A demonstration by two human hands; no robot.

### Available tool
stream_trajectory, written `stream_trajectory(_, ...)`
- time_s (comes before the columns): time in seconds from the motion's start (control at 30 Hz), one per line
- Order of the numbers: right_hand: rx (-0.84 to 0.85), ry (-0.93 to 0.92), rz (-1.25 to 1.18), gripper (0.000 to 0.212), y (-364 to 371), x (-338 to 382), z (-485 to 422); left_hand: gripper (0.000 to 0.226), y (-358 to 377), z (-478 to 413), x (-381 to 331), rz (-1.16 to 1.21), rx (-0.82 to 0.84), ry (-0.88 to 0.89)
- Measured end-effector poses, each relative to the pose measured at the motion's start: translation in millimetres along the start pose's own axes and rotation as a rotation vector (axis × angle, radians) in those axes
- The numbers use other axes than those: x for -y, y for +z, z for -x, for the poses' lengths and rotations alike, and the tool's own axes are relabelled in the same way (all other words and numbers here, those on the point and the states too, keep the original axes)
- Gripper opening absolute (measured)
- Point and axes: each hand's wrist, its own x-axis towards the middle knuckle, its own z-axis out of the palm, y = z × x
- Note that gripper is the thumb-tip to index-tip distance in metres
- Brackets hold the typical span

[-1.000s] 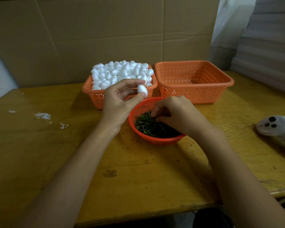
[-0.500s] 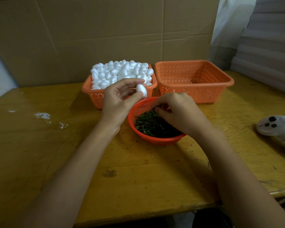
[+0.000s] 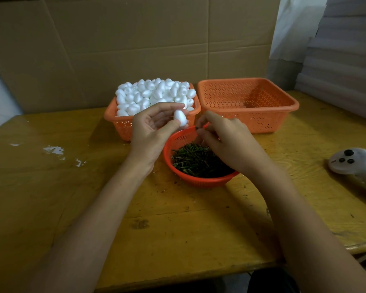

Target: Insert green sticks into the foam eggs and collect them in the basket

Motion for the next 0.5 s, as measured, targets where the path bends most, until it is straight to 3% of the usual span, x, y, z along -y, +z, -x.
stream_trajectory(0.17,-0.036,-0.007,-0.119,0.009,-2.0,4.1,1.9,0.024,0.3,0.3,1.4,0.002,0.005,0.007)
stream_trajectory(0.5,-0.114,0.150,-0.368,0.007,-4.6,3.2,-2.0,0.028,-1.4,-0.8,1.8,-0.013,-0.019,-0.014)
